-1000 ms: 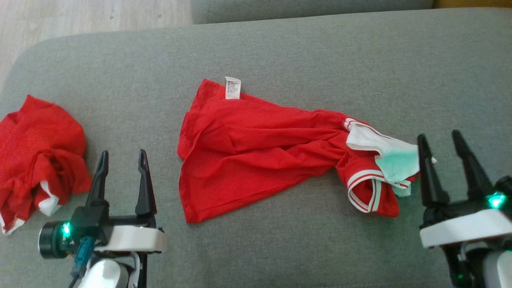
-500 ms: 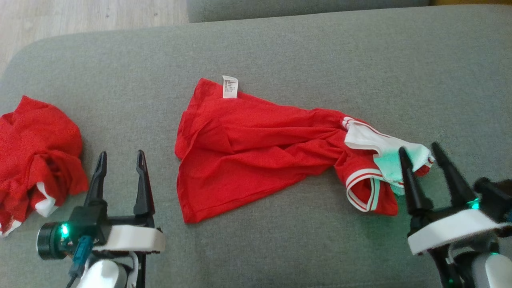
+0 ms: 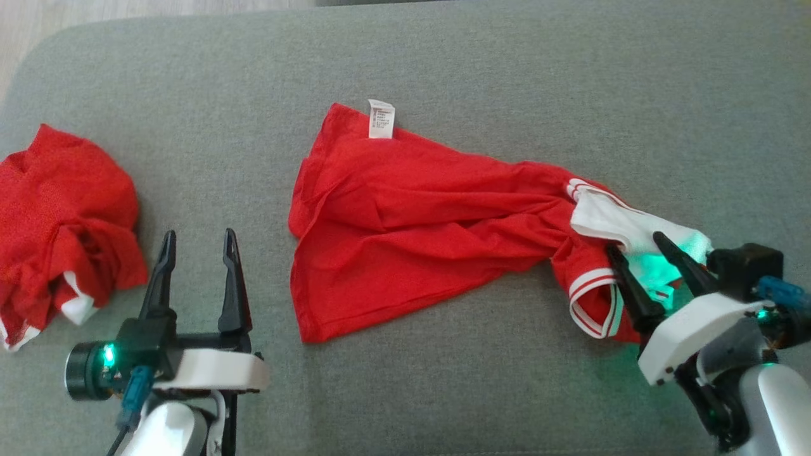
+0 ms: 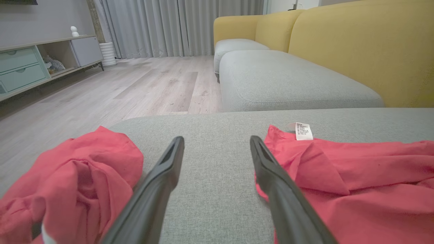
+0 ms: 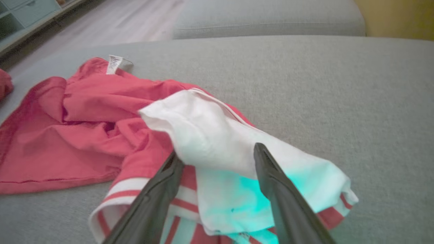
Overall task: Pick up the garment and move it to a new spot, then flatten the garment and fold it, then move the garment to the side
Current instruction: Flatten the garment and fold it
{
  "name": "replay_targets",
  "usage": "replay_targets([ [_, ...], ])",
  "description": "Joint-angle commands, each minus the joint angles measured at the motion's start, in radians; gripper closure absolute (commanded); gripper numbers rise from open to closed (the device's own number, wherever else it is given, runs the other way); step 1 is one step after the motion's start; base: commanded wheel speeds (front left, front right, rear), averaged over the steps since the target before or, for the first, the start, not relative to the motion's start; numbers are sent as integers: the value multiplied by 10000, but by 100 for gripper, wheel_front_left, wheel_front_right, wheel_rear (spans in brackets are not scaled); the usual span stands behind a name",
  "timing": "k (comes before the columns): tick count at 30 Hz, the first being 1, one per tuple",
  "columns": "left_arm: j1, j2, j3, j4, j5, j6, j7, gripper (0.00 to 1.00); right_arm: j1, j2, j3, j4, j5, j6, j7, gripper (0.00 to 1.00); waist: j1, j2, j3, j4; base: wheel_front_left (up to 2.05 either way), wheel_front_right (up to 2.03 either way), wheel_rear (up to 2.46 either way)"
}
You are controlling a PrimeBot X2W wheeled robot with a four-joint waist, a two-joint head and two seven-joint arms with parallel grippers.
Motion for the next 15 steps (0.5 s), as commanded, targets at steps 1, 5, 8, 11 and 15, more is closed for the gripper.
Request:
replay_targets([
  [1, -524, 107, 310, -229, 1, -4, -130, 0, -289, -234, 40, -165, -96, -6, 150, 0, -1, 0, 69, 75, 0, 0, 0],
  [5, -630, 52, 277, -129, -8, -18, -218, 0, -594, -382, -221, 21, -189, -6, 368, 100, -1, 0, 169, 152, 0, 0, 0],
  [8, -699, -1, 254, -77, -9, -4, -281, 0, -991, -648, -369, 134, -184, -6, 368, 100, -1, 0, 251, 201, 0, 0, 0],
  [11, -771, -62, 214, -12, -17, -10, -346, 0, -1494, -984, -406, 381, -128, -6, 398, 100, -1, 0, 327, 273, 0, 0, 0],
  [15, -927, -166, 134, 89, -32, -57, -424, 0, -2408, -1688, -188, 1062, 35, -6, 330, 100, -1, 0, 468, 425, 0, 0, 0],
])
